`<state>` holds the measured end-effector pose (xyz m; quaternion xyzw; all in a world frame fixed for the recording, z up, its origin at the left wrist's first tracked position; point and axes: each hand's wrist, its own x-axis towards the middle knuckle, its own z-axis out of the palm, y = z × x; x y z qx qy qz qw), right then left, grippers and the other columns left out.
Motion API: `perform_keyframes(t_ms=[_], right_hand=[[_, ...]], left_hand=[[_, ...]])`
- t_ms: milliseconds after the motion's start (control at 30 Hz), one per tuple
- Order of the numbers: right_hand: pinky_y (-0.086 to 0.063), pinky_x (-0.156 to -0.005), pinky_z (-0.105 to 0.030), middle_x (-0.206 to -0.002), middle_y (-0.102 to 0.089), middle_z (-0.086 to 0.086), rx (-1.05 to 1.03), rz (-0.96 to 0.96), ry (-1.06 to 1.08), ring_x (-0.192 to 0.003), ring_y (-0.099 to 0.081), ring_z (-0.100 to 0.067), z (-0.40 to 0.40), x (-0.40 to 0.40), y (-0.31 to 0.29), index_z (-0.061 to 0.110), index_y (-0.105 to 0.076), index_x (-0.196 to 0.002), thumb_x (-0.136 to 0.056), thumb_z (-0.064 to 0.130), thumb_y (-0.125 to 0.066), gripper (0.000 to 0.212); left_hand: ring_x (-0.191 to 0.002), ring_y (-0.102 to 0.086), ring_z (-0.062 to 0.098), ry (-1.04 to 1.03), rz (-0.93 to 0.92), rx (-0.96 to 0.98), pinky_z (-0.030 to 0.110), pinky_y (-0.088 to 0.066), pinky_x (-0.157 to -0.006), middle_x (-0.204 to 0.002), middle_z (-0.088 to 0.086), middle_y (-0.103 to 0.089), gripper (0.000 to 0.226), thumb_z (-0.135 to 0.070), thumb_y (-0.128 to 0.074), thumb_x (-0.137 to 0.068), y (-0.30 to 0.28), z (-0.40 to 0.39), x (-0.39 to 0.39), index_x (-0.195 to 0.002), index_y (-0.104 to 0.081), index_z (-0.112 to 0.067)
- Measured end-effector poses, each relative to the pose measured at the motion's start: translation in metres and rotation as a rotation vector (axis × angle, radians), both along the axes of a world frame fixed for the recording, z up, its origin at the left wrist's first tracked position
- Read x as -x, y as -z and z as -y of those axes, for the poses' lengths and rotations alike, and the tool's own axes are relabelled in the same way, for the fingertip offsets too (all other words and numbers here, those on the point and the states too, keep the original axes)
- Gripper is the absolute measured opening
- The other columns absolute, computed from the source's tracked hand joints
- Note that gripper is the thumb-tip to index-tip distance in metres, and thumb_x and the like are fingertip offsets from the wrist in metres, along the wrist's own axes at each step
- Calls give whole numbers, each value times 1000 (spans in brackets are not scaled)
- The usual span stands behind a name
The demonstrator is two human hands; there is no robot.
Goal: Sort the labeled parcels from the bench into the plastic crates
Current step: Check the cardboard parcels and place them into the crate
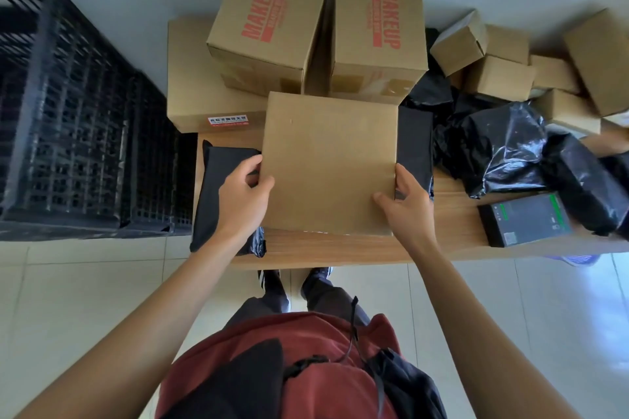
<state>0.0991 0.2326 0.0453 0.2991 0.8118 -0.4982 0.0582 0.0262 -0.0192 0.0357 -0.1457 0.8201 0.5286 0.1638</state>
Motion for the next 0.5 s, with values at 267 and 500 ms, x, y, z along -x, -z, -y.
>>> perform_keyframes(t_ms=[267,500], right_hand=[[-47,-94,-7,-137,-63,22,55,-159,124,-124,-56,11,4,-5,-47,26,-50,-153,-95,8,-68,63],[-57,-97,-22,-145,-61,13,-5,-330,118,-128,-58,5,17,10,-87,22,-47,-155,-95,4,-67,66]], left_hand=[[-111,-65,-6,65,-128,-104,33,-52,-105,-118,-25,-69,42,-15,-64,-101,-40,20,5,-141,-62,-25],[-117,-63,-2,86,-268,-163,27,-50,-104,-127,-12,-70,42,-15,-64,-101,-75,34,29,-142,-61,-22]])
